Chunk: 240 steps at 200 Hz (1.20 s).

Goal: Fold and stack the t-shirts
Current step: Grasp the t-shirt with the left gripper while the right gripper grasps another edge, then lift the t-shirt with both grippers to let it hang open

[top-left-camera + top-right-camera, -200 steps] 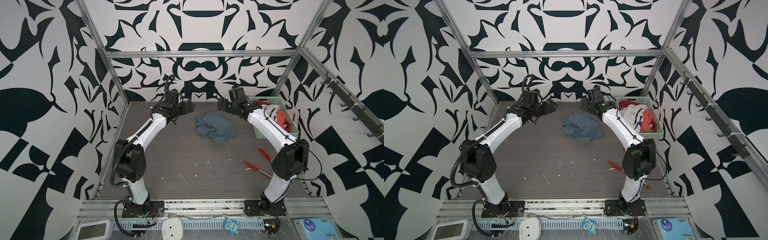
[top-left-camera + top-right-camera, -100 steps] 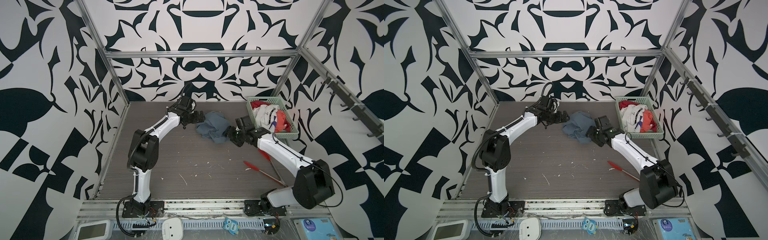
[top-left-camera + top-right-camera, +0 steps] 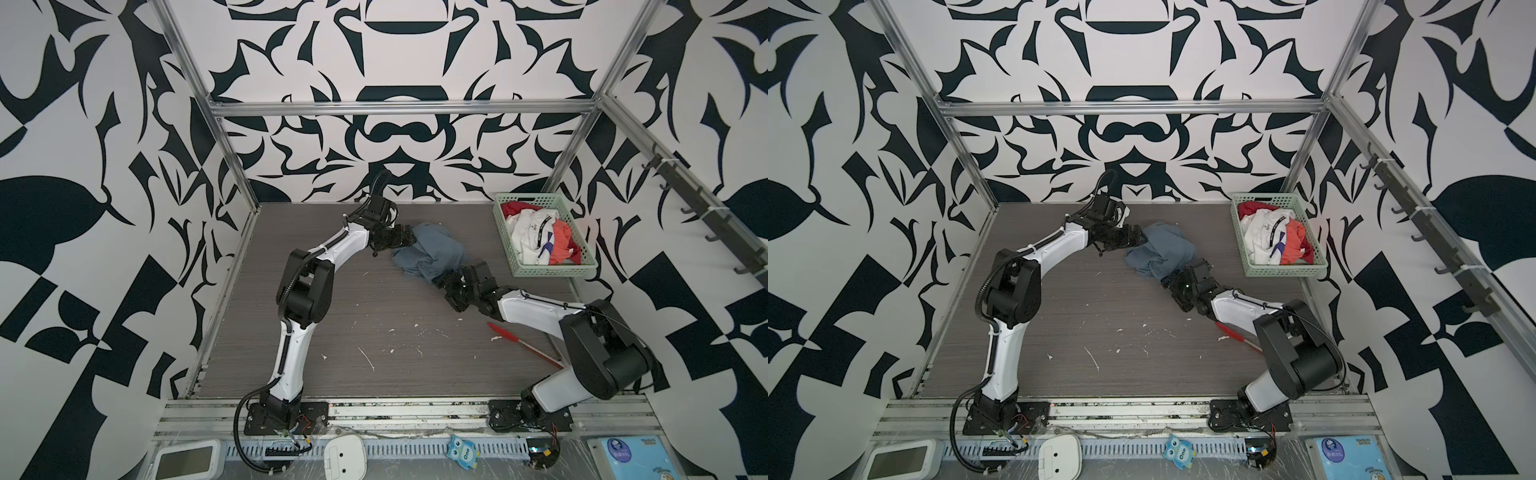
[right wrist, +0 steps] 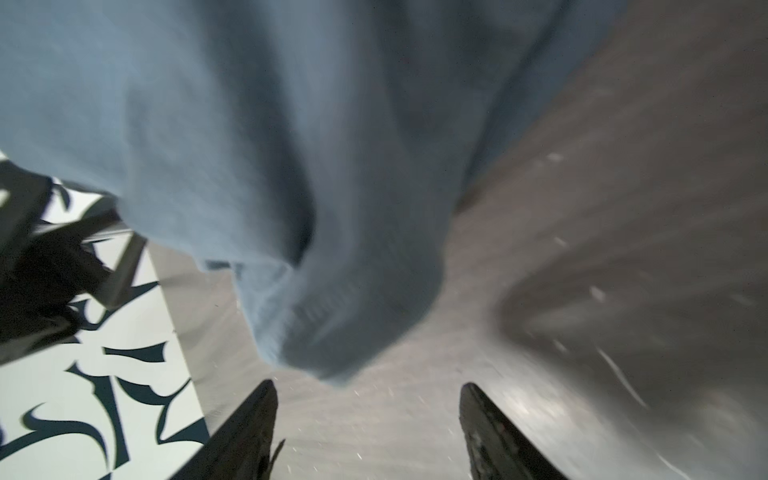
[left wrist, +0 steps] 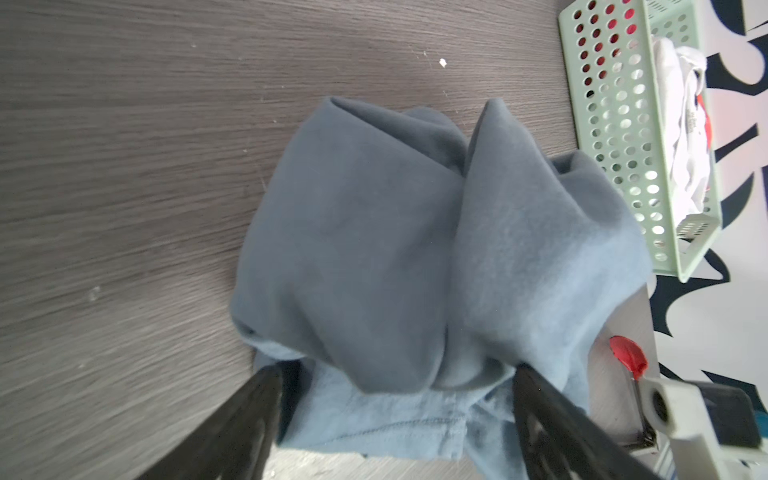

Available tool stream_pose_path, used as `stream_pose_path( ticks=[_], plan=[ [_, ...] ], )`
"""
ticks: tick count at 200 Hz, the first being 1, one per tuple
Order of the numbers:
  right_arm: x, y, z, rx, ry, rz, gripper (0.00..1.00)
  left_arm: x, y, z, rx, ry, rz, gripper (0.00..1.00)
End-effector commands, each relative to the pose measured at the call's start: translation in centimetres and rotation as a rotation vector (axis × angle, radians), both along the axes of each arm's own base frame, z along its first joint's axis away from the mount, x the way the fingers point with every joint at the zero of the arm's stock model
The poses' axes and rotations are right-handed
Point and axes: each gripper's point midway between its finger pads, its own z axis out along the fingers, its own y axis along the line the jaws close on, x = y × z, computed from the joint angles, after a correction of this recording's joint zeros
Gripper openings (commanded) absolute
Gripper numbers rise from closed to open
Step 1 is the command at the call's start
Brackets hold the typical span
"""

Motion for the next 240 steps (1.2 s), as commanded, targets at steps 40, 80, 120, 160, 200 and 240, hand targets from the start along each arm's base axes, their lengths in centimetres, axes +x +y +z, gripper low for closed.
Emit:
stream_pose_path(
  ticks=[40,80,120,160,200,240],
  plan=[
    [4.1,2.4,3.0,0.108,-0.158,-0.009,0.3,1.9,-1.1,0.5,-0.073,-0.03,0.027,0.59],
    [4.6,1.5,5.6,0.001,-0.183,0.002,0.0,3.2,-2.1,0.6,-0.14,-0.04,0.058,0.34],
    [4.7,-0.1,11.7,-0.154,-0.283,0.036,0.0,3.9,-1.6,2.9,-0.121,-0.099,0.072,0.0],
    [5.0,-2.4,20.0,-0.299,-0.491,0.054,0.0,3.5,0.7,10.3,-0.1,-0.285,0.087,0.0],
    [3.2,-3.9,28.8,-0.369,-0.735,0.097,0.0,-0.7,4.4,21.2,-0.148,-0.527,0.141,0.0],
    [-1.1,-4.9,37.9,-0.349,-0.999,0.095,0.0,-7.8,8.4,31.0,-0.211,-0.698,0.177,0.0]
  ],
)
